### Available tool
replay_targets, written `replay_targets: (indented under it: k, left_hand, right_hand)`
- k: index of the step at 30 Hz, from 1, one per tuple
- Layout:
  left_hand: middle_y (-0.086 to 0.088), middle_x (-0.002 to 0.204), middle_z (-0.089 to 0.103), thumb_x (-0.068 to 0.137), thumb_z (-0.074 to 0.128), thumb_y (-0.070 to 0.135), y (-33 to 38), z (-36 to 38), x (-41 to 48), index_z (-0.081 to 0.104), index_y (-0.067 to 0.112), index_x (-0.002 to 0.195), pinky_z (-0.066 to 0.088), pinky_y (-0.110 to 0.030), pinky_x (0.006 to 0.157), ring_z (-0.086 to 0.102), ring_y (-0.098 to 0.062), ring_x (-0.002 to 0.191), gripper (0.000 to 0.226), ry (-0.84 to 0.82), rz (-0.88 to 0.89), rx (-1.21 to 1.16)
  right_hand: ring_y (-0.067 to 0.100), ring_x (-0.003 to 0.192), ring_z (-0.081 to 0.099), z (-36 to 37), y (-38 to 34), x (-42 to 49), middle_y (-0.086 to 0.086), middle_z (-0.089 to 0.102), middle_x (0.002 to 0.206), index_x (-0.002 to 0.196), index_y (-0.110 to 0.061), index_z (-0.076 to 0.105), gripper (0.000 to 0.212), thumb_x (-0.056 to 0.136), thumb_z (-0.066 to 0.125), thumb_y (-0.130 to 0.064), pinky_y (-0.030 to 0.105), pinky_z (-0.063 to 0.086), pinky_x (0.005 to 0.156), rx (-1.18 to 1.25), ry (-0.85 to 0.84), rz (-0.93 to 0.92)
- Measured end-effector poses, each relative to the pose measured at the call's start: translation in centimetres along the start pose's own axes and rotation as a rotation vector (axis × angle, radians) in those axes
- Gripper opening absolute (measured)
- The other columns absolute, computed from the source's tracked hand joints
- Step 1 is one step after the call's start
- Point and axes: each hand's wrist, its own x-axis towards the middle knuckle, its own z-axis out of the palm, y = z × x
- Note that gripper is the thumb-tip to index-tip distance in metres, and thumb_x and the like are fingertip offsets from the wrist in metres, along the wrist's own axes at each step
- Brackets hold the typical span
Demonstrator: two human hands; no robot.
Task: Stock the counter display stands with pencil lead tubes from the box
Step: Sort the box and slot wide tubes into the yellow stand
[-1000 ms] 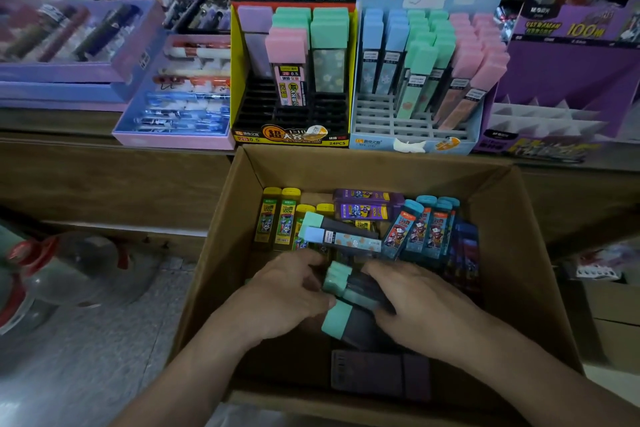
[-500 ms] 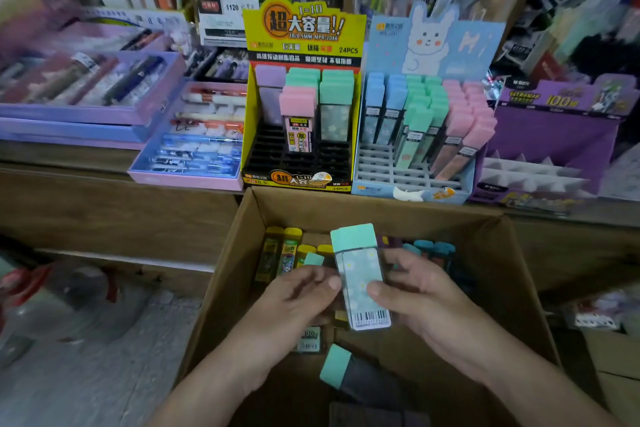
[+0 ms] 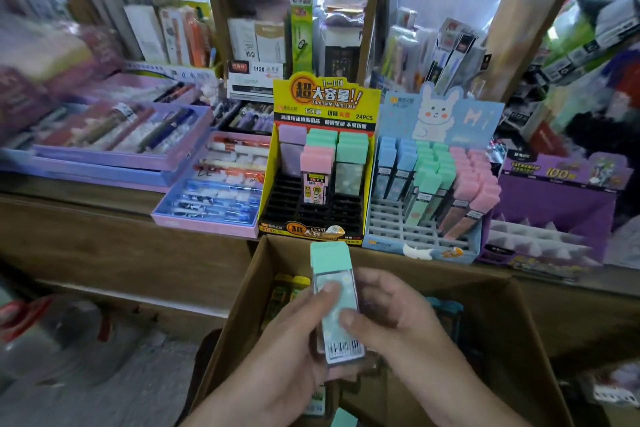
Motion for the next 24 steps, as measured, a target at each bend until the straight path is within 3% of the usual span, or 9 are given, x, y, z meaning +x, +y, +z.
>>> replay_targets:
  k: [2, 4, 6, 10, 14, 19, 24]
  left_hand:
    - [-0.017, 0.125, 0.070, 0.094, 0.062, 0.035, 0.6, 0.1, 0.1, 0.070, 0.022, 0.122, 0.056, -0.054, 0.094, 0.068, -0.037, 0.114, 0.033, 0.001, 0.025, 0.020]
    - [-0.018, 0.119, 0.072, 0.088, 0.068, 0.034, 1.1, 0.0, 0.3, 0.073, 0.020, 0.116, 0.058, -0.051, 0.087, 0.071, -0.035, 0.107, 0.032, 0.016, 0.053, 0.050]
    - [-0.018, 0.117, 0.073, 0.085, 0.072, 0.035, 1.6, -0.1, 0.4, 0.074, 0.022, 0.115, 0.059, -0.050, 0.085, 0.072, -0.035, 0.103, 0.033, 0.018, 0.073, 0.097]
    - [-0.011, 0.117, 0.074, 0.084, 0.074, 0.036, 2.6, -0.2, 0.7, 0.073, 0.030, 0.117, 0.060, -0.044, 0.082, 0.074, -0.028, 0.102, 0.033, -0.041, 0.103, 0.182]
    - [-0.019, 0.112, 0.075, 0.085, 0.075, 0.025, 3.6, -0.4, 1.1, 0.075, 0.024, 0.113, 0.060, -0.035, 0.071, 0.075, -0.032, 0.091, 0.028, -0.066, 0.158, 0.219]
    - [-0.023, 0.102, 0.076, 0.071, 0.080, 0.033, 3.9, -0.5, 1.6, 0.078, 0.022, 0.102, 0.060, -0.036, 0.063, 0.076, -0.036, 0.079, 0.033, 0.023, 0.200, 0.187]
    - [-0.008, 0.090, 0.080, 0.084, 0.069, 0.037, 4.1, -1.0, 2.1, 0.080, 0.035, 0.081, 0.061, -0.035, 0.055, 0.078, -0.028, 0.075, 0.012, 0.194, 0.220, 0.131]
  right_hand:
    - [0.007, 0.103, 0.072, -0.1, -0.6, 0.1, -0.012, 0.077, 0.108, 0.112, -0.045, 0.071, 0.042, 0.090, 0.077, -0.010, 0.027, 0.060, 0.086, -0.158, 0.034, -0.085]
    - [0.009, 0.102, 0.070, -0.5, -1.0, 0.5, -0.012, 0.075, 0.108, 0.110, -0.050, 0.071, 0.040, 0.088, 0.080, -0.018, 0.034, 0.059, 0.089, -0.268, 0.074, -0.114]
    - [0.012, 0.101, 0.070, -0.7, -1.6, 0.8, -0.009, 0.075, 0.105, 0.110, -0.047, 0.072, 0.034, 0.088, 0.080, -0.022, 0.040, 0.059, 0.090, -0.246, 0.093, -0.100]
    - [0.008, 0.100, 0.073, -1.2, -3.1, 2.0, -0.009, 0.078, 0.106, 0.112, -0.035, 0.072, 0.022, 0.091, 0.077, -0.029, 0.034, 0.058, 0.088, -0.160, 0.117, -0.119]
    - [0.007, 0.070, 0.070, -1.5, -4.4, 3.5, -0.002, 0.079, 0.089, 0.106, -0.027, 0.074, 0.018, 0.090, 0.078, -0.033, 0.021, 0.052, 0.060, -0.191, 0.153, -0.125]
    - [0.015, 0.056, 0.066, -1.4, -5.3, 5.1, 0.012, 0.076, 0.078, 0.104, -0.024, 0.069, 0.018, 0.089, 0.080, -0.023, 0.023, 0.049, 0.048, -0.232, 0.126, -0.134]
    - [0.020, 0.054, 0.065, -2.0, -5.6, 6.0, 0.014, 0.074, 0.072, 0.105, -0.023, 0.072, 0.019, 0.088, 0.081, -0.022, 0.026, 0.052, 0.051, -0.266, 0.129, -0.112]
